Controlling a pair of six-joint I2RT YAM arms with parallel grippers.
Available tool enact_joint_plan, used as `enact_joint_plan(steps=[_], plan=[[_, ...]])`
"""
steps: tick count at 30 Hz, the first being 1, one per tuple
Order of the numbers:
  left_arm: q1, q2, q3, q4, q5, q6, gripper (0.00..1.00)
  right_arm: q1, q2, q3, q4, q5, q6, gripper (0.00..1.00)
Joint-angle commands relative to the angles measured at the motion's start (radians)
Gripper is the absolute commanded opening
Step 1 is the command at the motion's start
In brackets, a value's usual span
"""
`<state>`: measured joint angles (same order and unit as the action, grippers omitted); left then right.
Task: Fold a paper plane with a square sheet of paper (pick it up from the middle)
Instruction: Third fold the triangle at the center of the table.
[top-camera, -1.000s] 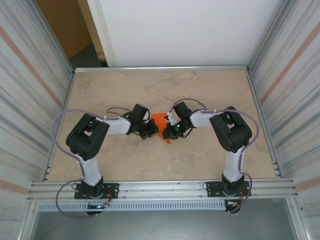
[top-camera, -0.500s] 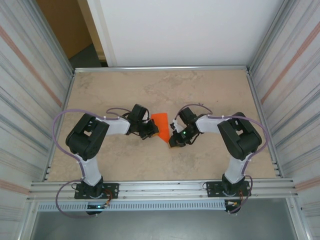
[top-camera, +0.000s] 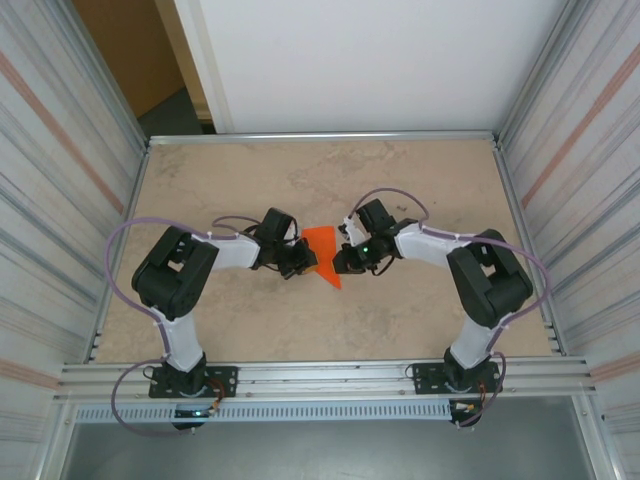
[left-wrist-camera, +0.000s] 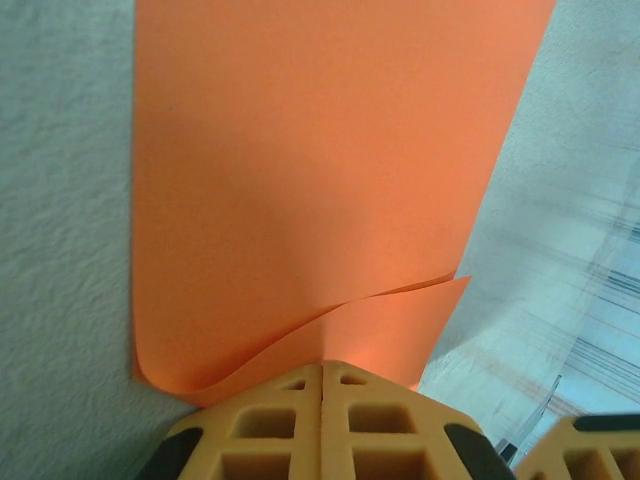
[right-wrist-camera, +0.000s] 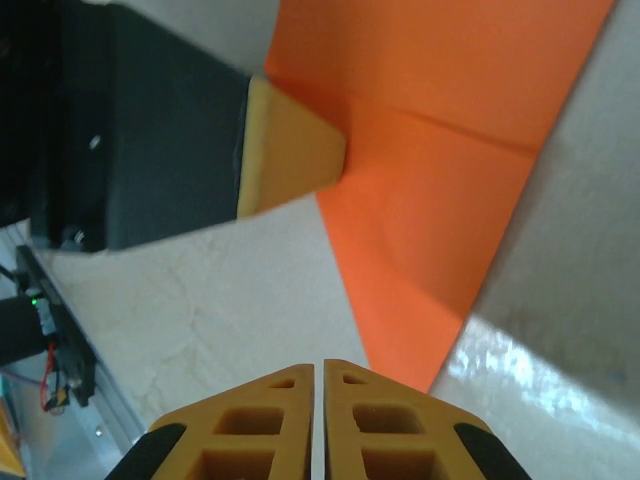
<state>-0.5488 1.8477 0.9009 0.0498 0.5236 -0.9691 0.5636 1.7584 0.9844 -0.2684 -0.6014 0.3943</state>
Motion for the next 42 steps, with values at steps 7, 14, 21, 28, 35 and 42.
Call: enact_joint_plan(steps=[7,14,21,28,35,42], plan=[[0.010,0.008,0.018,-0.078,-0.009,0.030,0.04,0.028,0.117,0.038,-0.007,0.040,0.024,0.05],[-0.018,-0.076,0.017,-0.022,-0.026,0.078,0.05,0.042,0.142,0.028,-0.049,0.113,0.023,0.02],[-0.062,-0.051,-0.028,0.077,-0.047,0.068,0.05,0.043,0.151,0.025,-0.061,0.142,0.038,0.01],[-0.074,0.004,-0.060,0.148,-0.052,0.036,0.05,0.043,0.153,0.019,-0.061,0.150,0.047,0.00],[-0.050,0.003,-0.094,0.133,-0.127,0.056,0.05,0.041,0.167,0.013,-0.097,0.205,0.063,0.00],[0.069,-0.005,-0.114,0.124,-0.097,0.114,0.05,0.014,0.171,-0.003,-0.135,0.240,0.070,0.00]])
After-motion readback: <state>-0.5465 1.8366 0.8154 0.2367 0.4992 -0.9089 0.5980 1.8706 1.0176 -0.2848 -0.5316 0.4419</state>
